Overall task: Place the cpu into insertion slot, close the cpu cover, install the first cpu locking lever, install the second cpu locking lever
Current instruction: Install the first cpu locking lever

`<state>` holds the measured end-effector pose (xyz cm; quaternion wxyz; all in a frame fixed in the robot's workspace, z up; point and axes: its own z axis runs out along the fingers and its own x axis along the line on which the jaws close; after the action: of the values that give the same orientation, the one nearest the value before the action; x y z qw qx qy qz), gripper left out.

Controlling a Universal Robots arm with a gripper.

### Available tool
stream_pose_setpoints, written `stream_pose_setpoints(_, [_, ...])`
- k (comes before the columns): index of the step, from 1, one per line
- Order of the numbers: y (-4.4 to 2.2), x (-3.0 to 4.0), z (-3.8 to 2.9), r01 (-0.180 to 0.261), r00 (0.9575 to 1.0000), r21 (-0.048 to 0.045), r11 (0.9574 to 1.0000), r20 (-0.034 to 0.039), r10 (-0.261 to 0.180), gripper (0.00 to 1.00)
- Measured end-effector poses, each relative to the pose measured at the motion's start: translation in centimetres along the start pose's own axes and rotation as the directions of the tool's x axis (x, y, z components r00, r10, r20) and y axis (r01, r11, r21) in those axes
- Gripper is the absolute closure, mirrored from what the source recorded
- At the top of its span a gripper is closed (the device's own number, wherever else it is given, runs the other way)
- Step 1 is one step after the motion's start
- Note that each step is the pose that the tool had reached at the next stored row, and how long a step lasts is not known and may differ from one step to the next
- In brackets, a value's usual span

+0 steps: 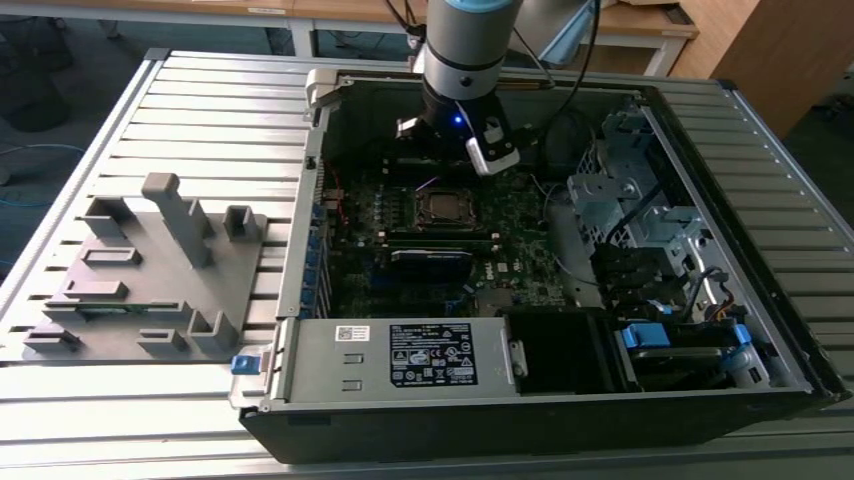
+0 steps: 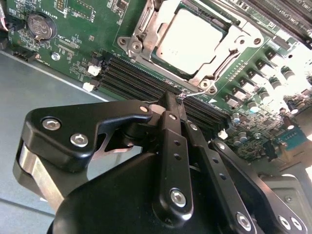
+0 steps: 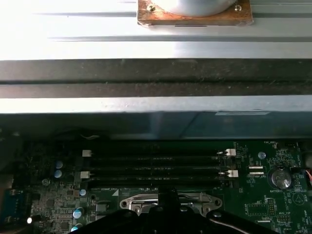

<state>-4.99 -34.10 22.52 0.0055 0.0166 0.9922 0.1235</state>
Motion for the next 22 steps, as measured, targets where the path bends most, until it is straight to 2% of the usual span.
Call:
stream_pose_setpoints(10, [0.17,-0.39,0.5,-0.057,0.9982,0.0005,0.9984,0.0145,0.057,0.9])
stream_pose_setpoints(15, [0.17,-0.4,0.53,-0.059,0.9982,0.0004,0.9983,0.0148,0.059,0.9])
stream_pose_setpoints(18, [0.1,-0.39,0.84,-0.068,0.9976,0.0005,0.9977,0.0176,0.067,0.9])
stream_pose_setpoints(22, [0.08,-0.39,1.3,-0.087,0.9959,0.0007,0.9962,0.0248,0.087,0.9])
